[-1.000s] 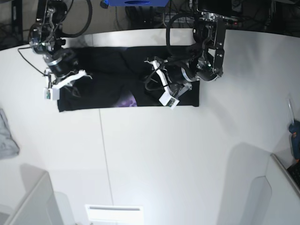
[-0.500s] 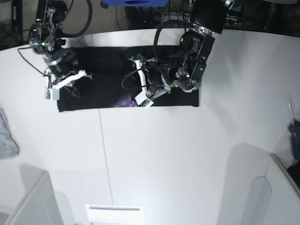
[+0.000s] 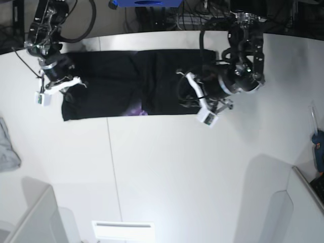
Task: Fold the T-shirt properly
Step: 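Lay the folded end down and raise the left gripper away, then grasp the shirt edges with both grippers near the fold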
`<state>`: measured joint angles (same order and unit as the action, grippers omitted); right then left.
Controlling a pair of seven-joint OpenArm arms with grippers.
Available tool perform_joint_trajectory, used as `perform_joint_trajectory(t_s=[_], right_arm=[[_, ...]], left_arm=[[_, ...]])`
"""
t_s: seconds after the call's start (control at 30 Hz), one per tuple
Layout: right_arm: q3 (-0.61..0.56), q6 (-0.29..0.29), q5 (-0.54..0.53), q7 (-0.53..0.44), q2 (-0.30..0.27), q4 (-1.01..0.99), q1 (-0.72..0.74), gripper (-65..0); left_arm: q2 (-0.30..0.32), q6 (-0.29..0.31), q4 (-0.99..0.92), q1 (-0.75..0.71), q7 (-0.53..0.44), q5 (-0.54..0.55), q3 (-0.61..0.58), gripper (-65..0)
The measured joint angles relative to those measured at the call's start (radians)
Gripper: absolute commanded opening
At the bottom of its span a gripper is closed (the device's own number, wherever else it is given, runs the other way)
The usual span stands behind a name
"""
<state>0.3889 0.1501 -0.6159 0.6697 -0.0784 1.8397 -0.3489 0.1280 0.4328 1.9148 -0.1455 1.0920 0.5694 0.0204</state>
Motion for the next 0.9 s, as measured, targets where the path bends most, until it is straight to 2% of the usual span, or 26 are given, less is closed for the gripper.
perform_joint_trajectory(t_s=[0.03,0.13,0.2,0.23,0.3,0.37,0.53,0.63,0.73,0.9], right_arm=[[0.01,0.0,-0.001,0.035,0.001,-0.001,0.019,-65.0],[0.086,0.007,0.002,0.121,0.003,-0.001,0.07,-39.9],[0.119,0.005,0.008,0.178,0.009,-0.001,0.09,-28.2],[0.127,0.008,0.007,0.198,0.015,-0.001,0.098,-25.2],[0.148,0.065,0.003,0.276,0.024,-0.003,0.122,-24.3],[0.175,0.099,-0.006,0.332,0.026,-0.016,0.159,-24.3],[0.24,0.101,0.012,0.41,0.004,-0.099,0.223,-24.3],[0.233,0.106,0.002,0.449,-0.043,-0.195,0.246,-24.2],[0.235,0.105,0.011,0.457,-0.07,-0.254,0.259,-24.2],[0.233,0.106,0.003,0.48,-0.069,-0.288,0.254,-23.7]], left_arm=[[0.013,0.0,0.003,-0.014,-0.003,-0.004,0.043,-65.0],[0.042,0.009,0.005,-0.076,-0.018,0.008,0.171,-65.0],[0.067,0.008,0.002,-0.114,-0.054,0.0,0.255,-65.0],[0.082,0.006,0.002,-0.136,-0.091,-0.004,0.298,-65.0],[0.116,0.004,0.001,-0.179,-0.151,-0.004,0.353,-65.0],[0.138,0.004,0.0,-0.221,-0.216,-0.006,0.383,-65.0],[0.18,0.009,-0.036,-0.298,-0.324,0.001,0.401,-65.0],[0.188,0.008,-0.102,-0.328,-0.37,0.0,0.399,-65.0],[0.18,0.008,-0.153,-0.334,-0.367,-0.005,0.395,-65.0],[0.18,0.0,-0.165,-0.322,-0.379,-0.002,0.363,-65.0]])
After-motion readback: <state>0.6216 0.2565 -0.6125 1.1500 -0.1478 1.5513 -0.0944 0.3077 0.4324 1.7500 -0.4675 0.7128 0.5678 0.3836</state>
